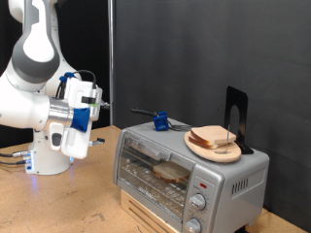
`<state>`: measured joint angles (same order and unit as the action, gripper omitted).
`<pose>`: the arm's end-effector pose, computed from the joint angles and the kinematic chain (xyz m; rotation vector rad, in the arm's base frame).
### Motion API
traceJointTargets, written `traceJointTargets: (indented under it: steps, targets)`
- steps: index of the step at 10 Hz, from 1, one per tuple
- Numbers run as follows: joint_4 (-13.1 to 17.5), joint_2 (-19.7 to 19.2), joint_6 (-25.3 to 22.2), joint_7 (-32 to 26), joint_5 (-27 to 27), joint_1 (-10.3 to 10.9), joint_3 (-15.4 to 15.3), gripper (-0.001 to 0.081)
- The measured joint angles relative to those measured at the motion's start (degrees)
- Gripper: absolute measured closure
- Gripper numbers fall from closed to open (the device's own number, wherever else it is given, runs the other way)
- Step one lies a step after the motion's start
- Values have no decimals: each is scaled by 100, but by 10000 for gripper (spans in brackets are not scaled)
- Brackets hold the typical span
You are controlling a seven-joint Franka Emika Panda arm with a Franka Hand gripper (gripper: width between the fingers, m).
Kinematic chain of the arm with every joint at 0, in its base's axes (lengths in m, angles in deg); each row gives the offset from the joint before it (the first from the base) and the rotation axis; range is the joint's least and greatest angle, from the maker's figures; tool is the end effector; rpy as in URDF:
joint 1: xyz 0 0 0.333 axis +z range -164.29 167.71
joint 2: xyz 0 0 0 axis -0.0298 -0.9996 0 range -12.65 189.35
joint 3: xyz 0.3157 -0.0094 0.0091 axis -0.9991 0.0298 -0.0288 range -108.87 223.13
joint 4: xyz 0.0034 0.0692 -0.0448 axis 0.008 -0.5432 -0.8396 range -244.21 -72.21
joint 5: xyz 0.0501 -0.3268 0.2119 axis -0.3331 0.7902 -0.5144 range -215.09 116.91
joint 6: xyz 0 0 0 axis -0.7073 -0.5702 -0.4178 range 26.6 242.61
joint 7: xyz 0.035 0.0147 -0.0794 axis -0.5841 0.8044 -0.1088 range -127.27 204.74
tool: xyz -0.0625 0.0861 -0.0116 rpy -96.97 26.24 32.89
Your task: Make a piece of toast with the oven
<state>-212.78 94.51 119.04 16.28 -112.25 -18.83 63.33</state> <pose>0.3900 -0.0914 0.3253 -1.8011 0.5791 0.2590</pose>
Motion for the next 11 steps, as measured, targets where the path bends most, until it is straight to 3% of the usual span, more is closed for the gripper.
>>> traceJointTargets:
  steps: [3,7,9,11]
  targets:
    - [970,-1076,-578,-23,-30,0,-6,-2]
    - [1060,-1227,-346,21,-227,11,-83,-2]
    - [1520,-1740,-242,58,-378,28,-179,-2]
    - [2146,-2352,-500,142,-350,29,-257,-2]
